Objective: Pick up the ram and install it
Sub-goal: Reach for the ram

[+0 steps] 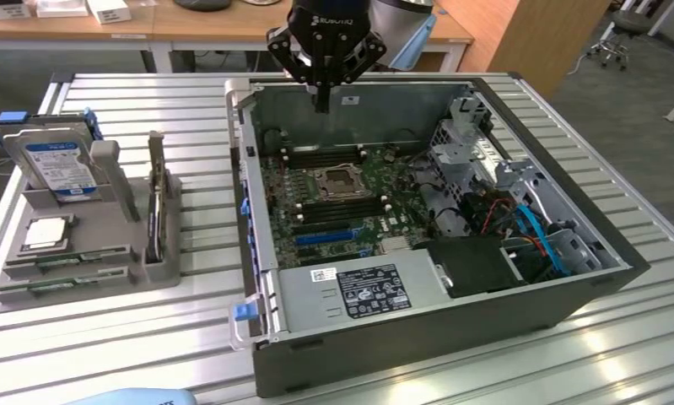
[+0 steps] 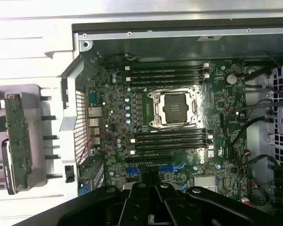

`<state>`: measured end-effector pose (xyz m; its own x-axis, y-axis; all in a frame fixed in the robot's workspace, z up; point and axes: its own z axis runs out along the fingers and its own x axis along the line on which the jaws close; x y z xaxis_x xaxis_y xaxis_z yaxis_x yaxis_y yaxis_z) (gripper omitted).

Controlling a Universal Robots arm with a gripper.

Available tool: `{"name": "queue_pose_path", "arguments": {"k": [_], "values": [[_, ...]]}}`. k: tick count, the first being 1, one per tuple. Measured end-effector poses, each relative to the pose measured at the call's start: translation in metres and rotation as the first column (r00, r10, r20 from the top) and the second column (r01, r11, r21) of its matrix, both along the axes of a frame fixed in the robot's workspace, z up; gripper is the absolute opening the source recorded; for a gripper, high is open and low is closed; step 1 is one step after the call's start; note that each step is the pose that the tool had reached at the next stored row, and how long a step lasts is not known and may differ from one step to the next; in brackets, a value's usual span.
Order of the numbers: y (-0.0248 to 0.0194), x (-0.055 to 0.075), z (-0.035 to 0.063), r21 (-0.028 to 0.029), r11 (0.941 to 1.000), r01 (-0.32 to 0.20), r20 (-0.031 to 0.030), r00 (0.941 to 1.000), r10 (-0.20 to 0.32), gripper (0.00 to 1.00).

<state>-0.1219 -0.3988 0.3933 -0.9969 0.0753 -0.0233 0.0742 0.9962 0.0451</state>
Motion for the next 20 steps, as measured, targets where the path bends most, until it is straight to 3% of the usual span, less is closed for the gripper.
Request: {"name": "queue_pose_path", "arguments": {"k": [7, 20], "values": [[0.0000, -0.003, -0.0001, 0.0000, 1.0000, 0.000, 0.0000, 1.0000, 0.000, 0.10], [0.0001, -0.021, -0.0013, 0.0000, 1.0000, 0.000, 0.0000, 1.0000, 0.000, 0.10]]}}
